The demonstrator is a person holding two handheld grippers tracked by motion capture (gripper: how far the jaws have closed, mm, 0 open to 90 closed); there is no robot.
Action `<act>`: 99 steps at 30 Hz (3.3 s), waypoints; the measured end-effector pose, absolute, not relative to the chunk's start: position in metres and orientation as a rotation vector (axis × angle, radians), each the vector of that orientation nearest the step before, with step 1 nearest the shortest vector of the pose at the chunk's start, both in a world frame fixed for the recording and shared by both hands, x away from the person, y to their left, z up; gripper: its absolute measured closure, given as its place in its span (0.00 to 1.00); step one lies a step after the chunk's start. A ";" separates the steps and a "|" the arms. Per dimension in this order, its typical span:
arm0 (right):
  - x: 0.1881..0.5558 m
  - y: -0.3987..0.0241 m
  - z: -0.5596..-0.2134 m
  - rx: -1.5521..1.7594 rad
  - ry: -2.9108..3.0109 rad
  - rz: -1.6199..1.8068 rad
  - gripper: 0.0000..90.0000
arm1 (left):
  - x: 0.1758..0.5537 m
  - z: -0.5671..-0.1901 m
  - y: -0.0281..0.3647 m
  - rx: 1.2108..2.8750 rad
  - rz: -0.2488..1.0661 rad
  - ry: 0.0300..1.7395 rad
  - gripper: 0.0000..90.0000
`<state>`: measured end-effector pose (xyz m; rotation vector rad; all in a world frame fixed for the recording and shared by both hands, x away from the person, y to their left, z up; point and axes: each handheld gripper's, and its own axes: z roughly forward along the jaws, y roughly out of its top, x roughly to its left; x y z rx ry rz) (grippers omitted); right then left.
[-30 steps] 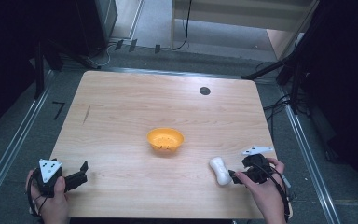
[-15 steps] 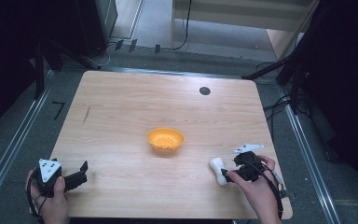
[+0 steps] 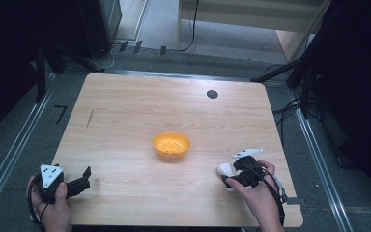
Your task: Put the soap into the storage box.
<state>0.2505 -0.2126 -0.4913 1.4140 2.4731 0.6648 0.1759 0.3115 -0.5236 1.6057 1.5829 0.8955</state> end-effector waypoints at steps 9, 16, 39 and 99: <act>0.255 -0.203 -0.500 1.463 2.473 0.616 0.28 | 0.176 -0.524 0.311 1.606 0.893 1.585 0.00; 0.253 -0.205 -0.507 1.525 2.481 0.588 0.31 | 0.176 -0.524 0.311 1.609 0.893 1.584 0.00; 0.250 -0.198 -0.515 1.504 2.479 0.571 0.54 | 0.176 -0.524 0.311 1.615 0.896 1.584 0.00; 0.290 -0.152 -0.462 0.845 2.715 0.673 0.57 | 0.177 -0.524 0.312 1.615 0.884 1.589 0.00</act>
